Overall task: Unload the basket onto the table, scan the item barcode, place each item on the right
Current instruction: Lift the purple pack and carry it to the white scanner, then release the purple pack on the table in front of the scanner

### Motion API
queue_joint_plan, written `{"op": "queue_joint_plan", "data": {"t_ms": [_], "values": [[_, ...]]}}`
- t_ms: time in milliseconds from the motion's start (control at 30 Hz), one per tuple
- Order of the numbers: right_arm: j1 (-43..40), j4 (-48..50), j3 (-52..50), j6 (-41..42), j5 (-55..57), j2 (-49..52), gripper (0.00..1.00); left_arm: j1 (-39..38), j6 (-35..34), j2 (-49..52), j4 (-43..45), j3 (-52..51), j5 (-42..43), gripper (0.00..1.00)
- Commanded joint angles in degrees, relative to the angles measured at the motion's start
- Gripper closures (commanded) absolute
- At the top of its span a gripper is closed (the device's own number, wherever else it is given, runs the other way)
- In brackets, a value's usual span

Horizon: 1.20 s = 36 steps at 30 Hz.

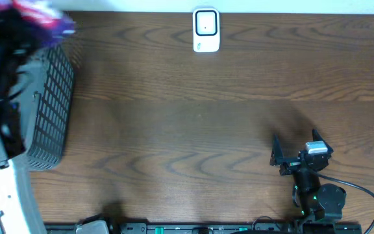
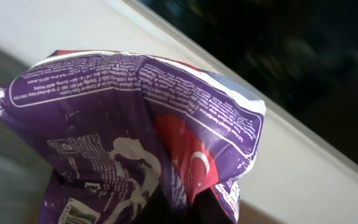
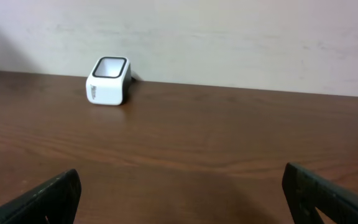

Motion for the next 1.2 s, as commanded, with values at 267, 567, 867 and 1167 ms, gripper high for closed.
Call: {"op": "queue_joint_plan", "data": {"t_ms": [267, 567, 867, 1167], "values": [[0.2, -0.2, -0.1, -0.4, -0.3, -0.3, 0.01, -23.8, 5.7, 12.3, -2.9, 0.5, 1.9, 0.93], [0.2, -0.2, -0.1, -0.4, -0.3, -0.3, 0.01, -35.3, 5.7, 31.7, -4.9, 0.5, -0.7, 0.93], [0.2, -0.2, -0.1, -0.4, -0.3, -0.3, 0.01, -41.5, 4.8, 41.6, -4.9, 0.5, -0.7, 0.72], [0.2, -0.2, -0.1, -0.4, -0.3, -0.3, 0.01, -41.2, 4.9, 39.5, -5.0, 0.5, -0.7, 0.23]]}}
